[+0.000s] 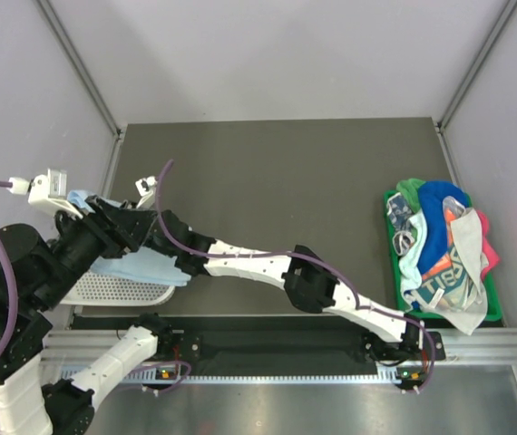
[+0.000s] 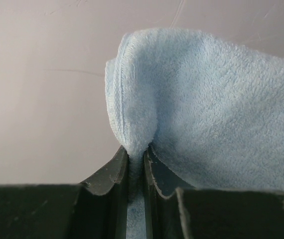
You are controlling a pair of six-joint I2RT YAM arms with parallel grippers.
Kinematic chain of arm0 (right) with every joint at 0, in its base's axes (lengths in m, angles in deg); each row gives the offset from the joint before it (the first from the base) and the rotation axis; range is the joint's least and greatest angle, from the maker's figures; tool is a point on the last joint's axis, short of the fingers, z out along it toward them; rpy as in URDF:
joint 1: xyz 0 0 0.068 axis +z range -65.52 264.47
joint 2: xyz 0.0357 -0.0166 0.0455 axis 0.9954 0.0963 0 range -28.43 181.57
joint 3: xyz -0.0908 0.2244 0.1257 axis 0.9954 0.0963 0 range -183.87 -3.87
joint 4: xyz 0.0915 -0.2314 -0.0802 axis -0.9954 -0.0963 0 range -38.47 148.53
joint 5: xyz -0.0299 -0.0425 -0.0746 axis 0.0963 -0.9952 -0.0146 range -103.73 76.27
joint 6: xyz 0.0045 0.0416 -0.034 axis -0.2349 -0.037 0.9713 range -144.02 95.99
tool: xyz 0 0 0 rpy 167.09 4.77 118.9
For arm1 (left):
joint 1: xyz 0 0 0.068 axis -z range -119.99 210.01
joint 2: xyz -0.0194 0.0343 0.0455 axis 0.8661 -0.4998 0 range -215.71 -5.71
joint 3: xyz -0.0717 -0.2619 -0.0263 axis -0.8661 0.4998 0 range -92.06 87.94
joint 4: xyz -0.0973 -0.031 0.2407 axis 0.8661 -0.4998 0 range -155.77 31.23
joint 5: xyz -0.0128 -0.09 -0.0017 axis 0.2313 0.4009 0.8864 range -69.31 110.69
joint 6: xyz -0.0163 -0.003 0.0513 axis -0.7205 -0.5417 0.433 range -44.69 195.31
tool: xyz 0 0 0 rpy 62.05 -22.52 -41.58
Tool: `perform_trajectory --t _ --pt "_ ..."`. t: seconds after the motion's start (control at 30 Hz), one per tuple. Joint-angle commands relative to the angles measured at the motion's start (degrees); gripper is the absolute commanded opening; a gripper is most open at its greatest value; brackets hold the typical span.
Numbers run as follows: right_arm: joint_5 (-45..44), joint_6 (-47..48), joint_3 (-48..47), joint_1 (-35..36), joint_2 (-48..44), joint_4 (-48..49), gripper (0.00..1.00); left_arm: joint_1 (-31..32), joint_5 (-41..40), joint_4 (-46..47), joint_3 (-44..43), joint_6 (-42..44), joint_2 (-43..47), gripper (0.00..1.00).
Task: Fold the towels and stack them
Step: Neatly place the folded towel into the bin
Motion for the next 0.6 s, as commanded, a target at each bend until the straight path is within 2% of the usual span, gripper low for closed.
perform_trajectory --t 0.0,0.57 --pt "-1.4 0.8 -3.9 1.4 0.9 6.1 0.00 -0.2 0.0 2.9 0.2 0.1 0.5 0.61" --pt "-3.1 0.8 -4.9 2.0 0.9 6.9 0.00 -0.2 -0.1 3.4 1.0 -0.2 0.8 0.61"
